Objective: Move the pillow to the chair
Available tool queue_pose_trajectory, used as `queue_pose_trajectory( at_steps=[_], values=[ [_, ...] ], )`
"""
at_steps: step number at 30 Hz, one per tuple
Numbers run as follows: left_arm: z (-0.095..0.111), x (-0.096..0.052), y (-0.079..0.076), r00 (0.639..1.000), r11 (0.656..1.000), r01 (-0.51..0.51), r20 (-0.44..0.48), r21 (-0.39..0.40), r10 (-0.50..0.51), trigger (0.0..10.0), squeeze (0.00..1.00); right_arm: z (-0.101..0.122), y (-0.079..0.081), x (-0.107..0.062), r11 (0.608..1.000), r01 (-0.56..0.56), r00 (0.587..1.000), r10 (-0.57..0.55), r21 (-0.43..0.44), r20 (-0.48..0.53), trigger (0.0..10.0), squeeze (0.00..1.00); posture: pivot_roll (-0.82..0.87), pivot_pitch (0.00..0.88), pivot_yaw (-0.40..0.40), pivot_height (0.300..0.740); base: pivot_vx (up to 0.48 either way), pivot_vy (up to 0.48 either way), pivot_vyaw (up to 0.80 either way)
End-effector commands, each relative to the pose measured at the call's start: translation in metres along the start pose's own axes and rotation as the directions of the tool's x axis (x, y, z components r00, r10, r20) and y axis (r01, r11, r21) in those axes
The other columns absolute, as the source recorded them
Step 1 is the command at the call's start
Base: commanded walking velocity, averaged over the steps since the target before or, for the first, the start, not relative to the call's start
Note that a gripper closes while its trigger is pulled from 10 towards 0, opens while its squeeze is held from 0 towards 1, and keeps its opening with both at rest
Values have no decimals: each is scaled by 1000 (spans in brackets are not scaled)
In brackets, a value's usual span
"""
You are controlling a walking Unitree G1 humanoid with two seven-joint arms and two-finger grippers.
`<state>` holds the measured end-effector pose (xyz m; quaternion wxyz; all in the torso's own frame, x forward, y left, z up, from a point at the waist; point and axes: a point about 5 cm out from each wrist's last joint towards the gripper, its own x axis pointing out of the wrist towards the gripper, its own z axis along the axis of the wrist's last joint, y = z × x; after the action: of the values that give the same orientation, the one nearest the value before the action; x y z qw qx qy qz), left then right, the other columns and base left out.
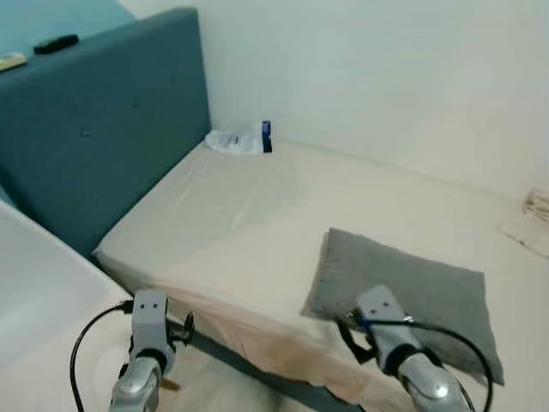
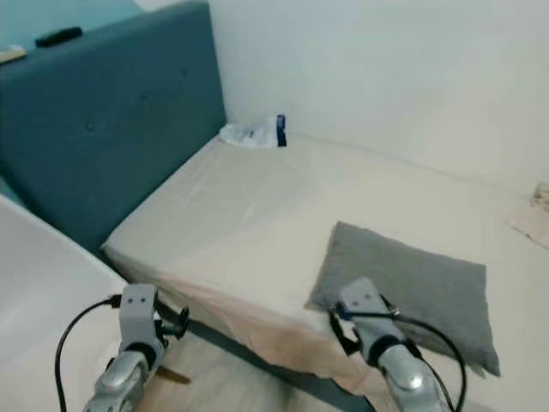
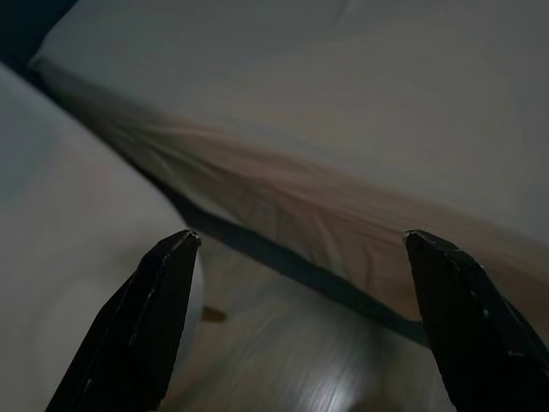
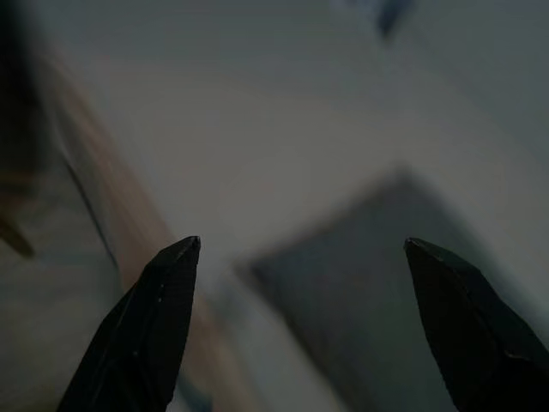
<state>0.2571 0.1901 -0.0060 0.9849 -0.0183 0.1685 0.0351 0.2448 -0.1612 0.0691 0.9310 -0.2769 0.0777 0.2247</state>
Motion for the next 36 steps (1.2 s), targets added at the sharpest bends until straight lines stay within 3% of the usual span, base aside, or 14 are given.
queue_pose_trajectory(
  at_steps=[1, 2, 3, 4, 5, 6, 8, 15, 18, 24, 29, 36],
  values=[
    [-7, -3, 1, 1000, 1000, 5, -29, 10, -5, 10000, 0, 4, 11, 0, 991, -58, 998, 59, -120, 8, 10000, 0, -74, 69, 9, 740, 0, 0, 0],
    [-7, -3, 0, 1000, 1000, 6, -29, 11, -6, 10000, 0, 4, 13, 1, 986, -67, 998, 69, -153, 5, 10000, 0, -74, 69, 9, 740, 0, 0, 0],
    [-7, -3, 0, 1000, 1000, 8, -30, 12, -7, 10000, 0, 5, 11, 1, 957, -40, 999, 46, -287, 14, 10000, 0, -73, 71, 6, 740, 0, 0, 0],
    [-8, -3, 0, 999, 1000, 8, -33, 13, -8, 10000, 0, 12, 7, 0, 899, 33, 997, 2, -438, 80, 10000, 0, -78, 68, 7, 740, 0, 0, 0],
    [-9, -3, 0, 999, 1000, 7, -37, 14, -6, 10000, 0, 18, 6, 0, 844, 96, 988, -16, -528, 153, 10000, 0, -78, 68, 7, 740, 0, 0, 0],
    [-9, -3, 0, 999, 1000, 7, -37, 14, -6, 10000, 0, 18, 6, 0, 844, 96, 988, -16, -528, 153, 10000, 0, -78, 68, 7, 740, 0, 0, 0],
    [-12, -3, 1, 999, 1000, -2, -50, 10, 2, 10000, 0, 16, 18, -1, 928, -38, 990, 85, -370, 113, 10000, 0, -82, 67, 3, 740, 0, 0, 0],
    [-15, -4, -3, 998, 1000, 13, -59, 10, -12, 10000, 0, 17, 16, -3, 911, -22, 992, 70, -413, 102, 10000, 0, -88, 76, 6, 740, 0, 0, 0],
    [-15, -4, -4, 998, 1000, 15, -59, 12, -14, 10000, 0, 18, 24, -6, 896, -61, 990, 110, -441, 86, 10000, 0, -88, 79, 9, 740, 0, 0, 0],
    [-15, -3, -2, 998, 1000, 15, -64, 16, -14, 10000, 0, 14, 25, -5, 907, -91, 990, 128, -410, 63, 10000, 0, -85, 87, 12, 740, 0, 0, 0],
    [-16, -4, 2, 997, 1000, 4, -73, 15, -3, 10000, 0, 13, 26, -5, 943, -115, 987, 144, -313, 71, 10000, 0, -83, 90, 18, 740, 0, 0, 0],
    [-19, -6, 2, 996, 1000, 18, -83, 21, -16, 10000, 0, 15, 26, -4, 945, -111, 988, 137, -309, 65, 10000, 0, -72, 90, 27, 740, 0, 0, 0]
  ],
)
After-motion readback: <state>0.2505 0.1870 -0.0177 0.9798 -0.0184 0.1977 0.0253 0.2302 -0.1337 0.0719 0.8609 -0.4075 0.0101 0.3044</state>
